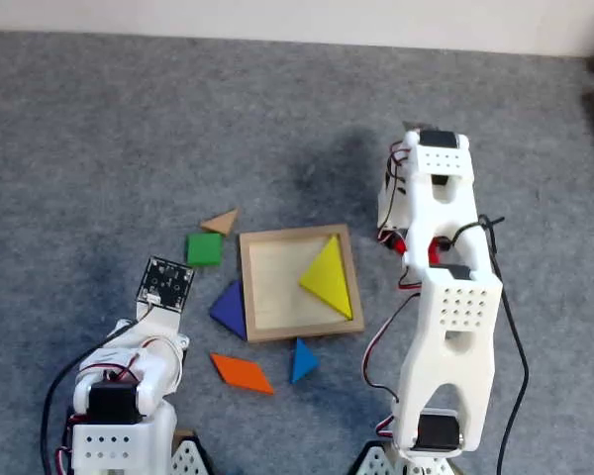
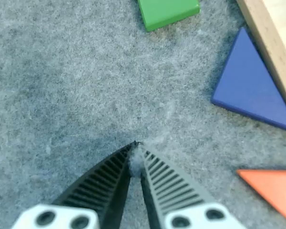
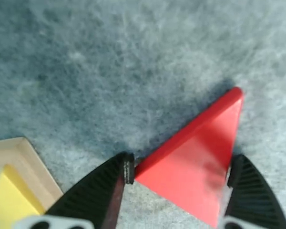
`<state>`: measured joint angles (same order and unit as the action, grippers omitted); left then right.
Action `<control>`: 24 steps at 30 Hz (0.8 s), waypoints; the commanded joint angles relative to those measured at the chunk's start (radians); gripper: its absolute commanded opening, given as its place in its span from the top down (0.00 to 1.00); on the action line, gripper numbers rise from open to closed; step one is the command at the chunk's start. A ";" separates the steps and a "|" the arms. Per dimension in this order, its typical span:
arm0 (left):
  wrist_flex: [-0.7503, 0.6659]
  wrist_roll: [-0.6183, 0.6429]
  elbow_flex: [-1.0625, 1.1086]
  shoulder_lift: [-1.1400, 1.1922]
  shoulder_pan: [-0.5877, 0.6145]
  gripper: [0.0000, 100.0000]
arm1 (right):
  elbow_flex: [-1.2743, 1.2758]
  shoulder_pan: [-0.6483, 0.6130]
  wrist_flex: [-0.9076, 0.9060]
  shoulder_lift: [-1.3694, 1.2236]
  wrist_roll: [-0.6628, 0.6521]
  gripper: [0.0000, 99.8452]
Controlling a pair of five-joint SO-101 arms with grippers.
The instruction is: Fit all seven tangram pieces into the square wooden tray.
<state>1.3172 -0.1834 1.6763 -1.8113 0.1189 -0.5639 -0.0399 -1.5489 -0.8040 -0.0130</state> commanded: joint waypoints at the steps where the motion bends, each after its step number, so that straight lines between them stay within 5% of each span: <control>1: 0.003 0.011 0.019 -0.012 0.013 1.00 | -0.042 0.027 -0.007 0.016 0.006 0.70; 11: 0.003 0.011 0.019 -0.012 0.013 1.00 | -0.042 0.027 -0.013 0.016 0.006 0.70; 17: 0.003 0.011 0.019 -0.012 0.013 1.00 | -0.036 0.039 -0.015 0.019 0.009 0.83; 24: 0.003 0.011 0.019 -0.012 0.013 1.00 | -0.064 0.044 -0.064 0.024 0.005 0.85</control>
<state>1.3172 -0.1834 1.6763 -1.8113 0.1189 -0.5792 0.0046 -1.5904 -0.8025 -0.0115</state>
